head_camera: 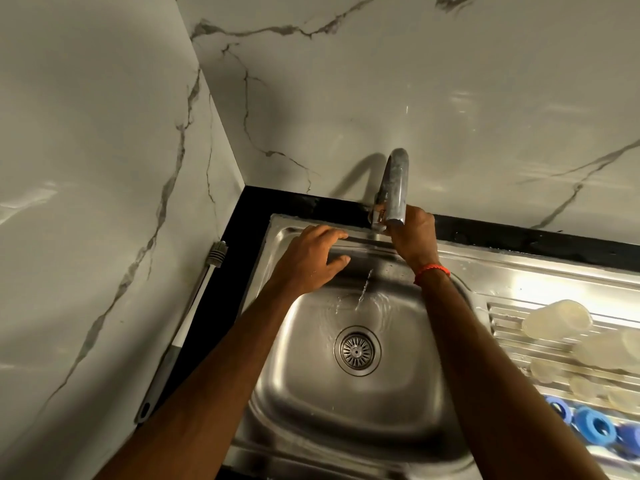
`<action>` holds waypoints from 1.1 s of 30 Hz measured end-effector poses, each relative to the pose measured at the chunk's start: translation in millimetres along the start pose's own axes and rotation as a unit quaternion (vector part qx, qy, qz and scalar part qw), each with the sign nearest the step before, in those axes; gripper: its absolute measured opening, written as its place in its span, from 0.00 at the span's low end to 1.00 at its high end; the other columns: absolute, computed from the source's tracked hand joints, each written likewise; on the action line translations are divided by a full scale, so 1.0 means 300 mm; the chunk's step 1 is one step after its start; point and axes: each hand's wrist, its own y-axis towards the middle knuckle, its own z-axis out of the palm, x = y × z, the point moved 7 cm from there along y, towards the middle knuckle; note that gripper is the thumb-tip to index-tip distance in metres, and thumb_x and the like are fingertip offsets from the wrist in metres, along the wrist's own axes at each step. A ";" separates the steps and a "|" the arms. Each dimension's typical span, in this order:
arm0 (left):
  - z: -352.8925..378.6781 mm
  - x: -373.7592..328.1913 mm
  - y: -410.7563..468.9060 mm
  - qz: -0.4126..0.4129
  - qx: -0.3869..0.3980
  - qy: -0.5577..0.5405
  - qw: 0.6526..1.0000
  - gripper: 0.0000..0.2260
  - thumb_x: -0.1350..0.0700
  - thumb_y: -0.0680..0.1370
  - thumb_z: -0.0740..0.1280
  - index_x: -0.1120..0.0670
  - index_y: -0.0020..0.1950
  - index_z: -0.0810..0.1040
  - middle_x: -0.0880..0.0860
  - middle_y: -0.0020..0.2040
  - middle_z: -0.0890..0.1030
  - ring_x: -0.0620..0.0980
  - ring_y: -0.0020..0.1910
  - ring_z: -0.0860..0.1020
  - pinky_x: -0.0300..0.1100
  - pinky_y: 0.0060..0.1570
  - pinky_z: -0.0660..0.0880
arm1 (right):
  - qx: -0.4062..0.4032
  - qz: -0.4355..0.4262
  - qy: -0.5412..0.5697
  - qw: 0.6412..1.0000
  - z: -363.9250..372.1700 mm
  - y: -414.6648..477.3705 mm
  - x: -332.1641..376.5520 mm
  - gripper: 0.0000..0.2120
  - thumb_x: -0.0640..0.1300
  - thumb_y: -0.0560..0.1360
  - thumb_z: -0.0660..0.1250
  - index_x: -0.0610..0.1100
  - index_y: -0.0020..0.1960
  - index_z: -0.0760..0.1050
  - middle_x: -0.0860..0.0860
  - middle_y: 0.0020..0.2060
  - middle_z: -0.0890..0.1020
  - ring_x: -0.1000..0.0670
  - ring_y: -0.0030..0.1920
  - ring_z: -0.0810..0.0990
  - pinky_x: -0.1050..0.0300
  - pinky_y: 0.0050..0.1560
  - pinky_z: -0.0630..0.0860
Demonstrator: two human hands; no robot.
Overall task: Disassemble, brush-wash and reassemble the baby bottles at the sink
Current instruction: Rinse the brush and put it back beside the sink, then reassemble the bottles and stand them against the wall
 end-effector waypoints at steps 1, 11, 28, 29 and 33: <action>-0.001 -0.004 0.001 0.003 -0.001 0.002 1.000 0.22 0.46 0.78 0.69 0.51 0.70 0.74 0.51 0.66 0.76 0.50 0.67 0.72 0.47 0.65 0.72 | 0.000 0.003 -0.002 1.000 -0.008 0.004 -0.013 0.04 0.40 0.77 0.71 0.41 0.51 0.82 0.51 0.38 0.82 0.47 0.40 0.84 0.50 0.44 0.83; 0.005 -0.111 -0.015 0.029 -0.001 0.016 0.999 0.25 0.41 0.79 0.66 0.48 0.74 0.70 0.50 0.71 0.72 0.50 0.70 0.68 0.53 0.67 0.70 | 0.021 -0.027 -0.027 0.999 -0.080 -0.139 -0.015 0.11 0.47 0.79 0.69 0.45 0.59 0.81 0.50 0.48 0.85 0.55 0.45 0.81 0.72 0.44 0.72; -0.043 -0.347 -0.233 0.070 -0.002 0.002 0.998 0.36 0.28 0.76 0.49 0.48 0.78 0.65 0.50 0.74 0.70 0.50 0.73 0.65 0.53 0.69 0.64 | 0.036 -0.106 -0.114 0.987 -0.241 -0.530 0.137 0.25 0.47 0.77 0.71 0.46 0.72 0.71 0.40 0.60 0.79 0.42 0.62 0.77 0.53 0.60 0.73; -0.038 -0.364 -0.240 0.072 0.001 -0.001 0.997 0.36 0.28 0.76 0.49 0.48 0.78 0.64 0.50 0.74 0.69 0.50 0.74 0.65 0.54 0.70 0.64 | 0.028 -0.110 -0.116 0.987 -0.256 -0.548 0.136 0.25 0.46 0.76 0.71 0.45 0.71 0.72 0.40 0.59 0.80 0.41 0.61 0.77 0.55 0.59 0.72; 0.009 -0.456 -0.252 0.084 0.020 -0.032 0.996 0.36 0.27 0.76 0.50 0.46 0.77 0.64 0.48 0.75 0.68 0.49 0.74 0.64 0.55 0.71 0.64 | 0.015 -0.083 -0.144 0.986 -0.335 -0.606 0.086 0.24 0.50 0.76 0.71 0.48 0.70 0.73 0.43 0.58 0.80 0.43 0.58 0.77 0.53 0.58 0.73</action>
